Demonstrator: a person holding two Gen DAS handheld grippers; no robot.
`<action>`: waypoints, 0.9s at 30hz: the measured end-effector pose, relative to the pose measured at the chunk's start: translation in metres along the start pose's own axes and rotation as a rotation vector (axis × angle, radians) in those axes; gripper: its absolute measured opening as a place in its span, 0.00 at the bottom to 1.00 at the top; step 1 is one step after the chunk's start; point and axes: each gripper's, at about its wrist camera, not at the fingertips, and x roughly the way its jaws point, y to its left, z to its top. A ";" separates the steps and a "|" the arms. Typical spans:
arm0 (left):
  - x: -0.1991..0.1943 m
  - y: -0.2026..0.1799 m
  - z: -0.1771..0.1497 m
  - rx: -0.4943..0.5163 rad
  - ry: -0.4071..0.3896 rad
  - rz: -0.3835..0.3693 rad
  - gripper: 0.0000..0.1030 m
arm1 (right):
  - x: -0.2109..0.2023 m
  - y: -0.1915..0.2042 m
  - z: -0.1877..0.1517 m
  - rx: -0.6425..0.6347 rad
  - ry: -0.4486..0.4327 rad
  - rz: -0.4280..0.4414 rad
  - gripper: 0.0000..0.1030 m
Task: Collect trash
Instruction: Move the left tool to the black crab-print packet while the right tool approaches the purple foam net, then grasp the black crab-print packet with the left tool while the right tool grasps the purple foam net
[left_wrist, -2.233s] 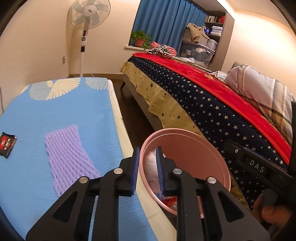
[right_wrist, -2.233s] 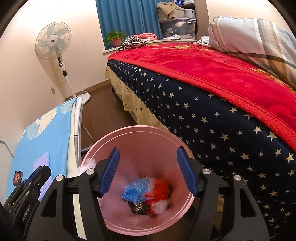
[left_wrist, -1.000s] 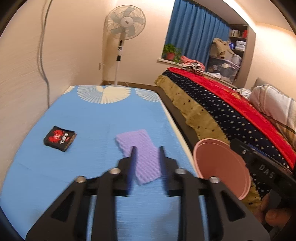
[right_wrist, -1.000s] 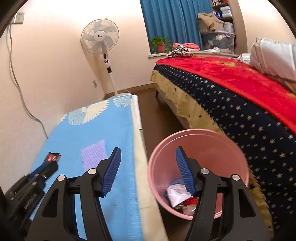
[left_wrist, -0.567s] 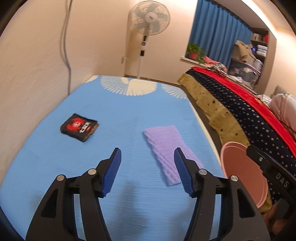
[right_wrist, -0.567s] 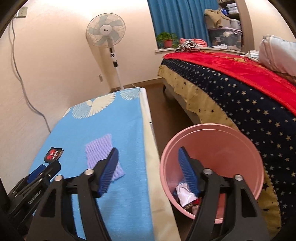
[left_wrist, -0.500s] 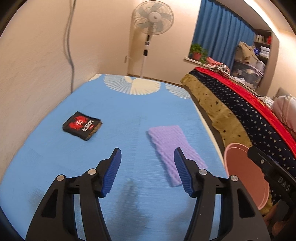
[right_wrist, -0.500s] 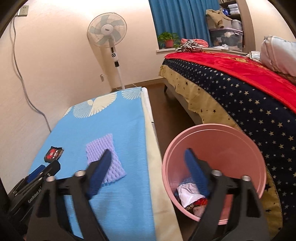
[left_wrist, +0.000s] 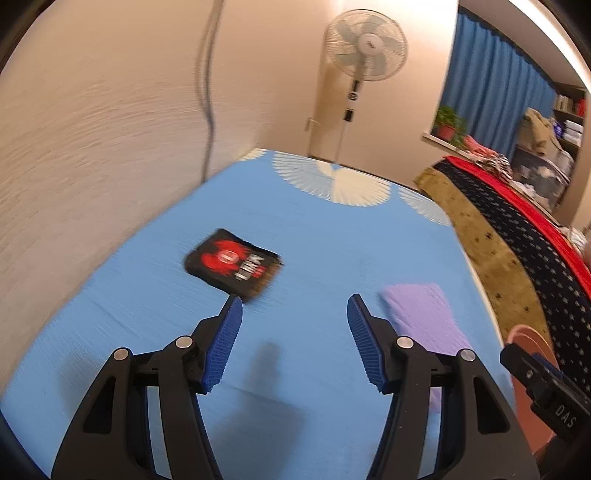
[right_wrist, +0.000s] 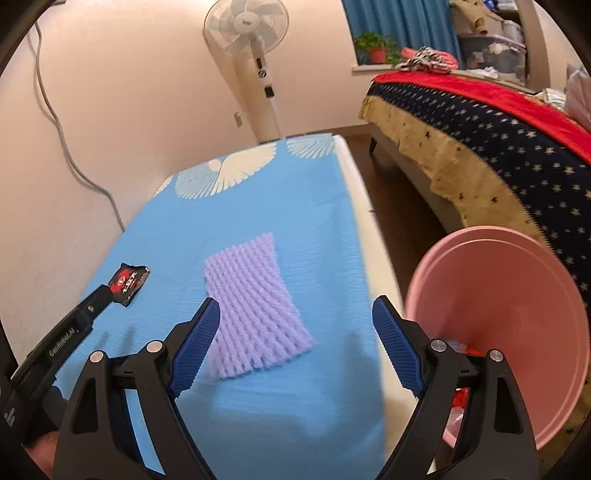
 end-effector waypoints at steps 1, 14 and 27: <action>0.002 0.003 0.002 -0.007 0.000 0.007 0.57 | 0.004 0.002 0.001 -0.004 0.009 0.005 0.81; 0.059 0.061 0.034 -0.149 0.070 0.095 0.57 | 0.060 0.023 -0.007 -0.050 0.183 -0.025 0.73; 0.102 0.050 0.039 -0.046 0.243 0.044 0.76 | 0.058 0.038 -0.009 -0.120 0.180 0.044 0.22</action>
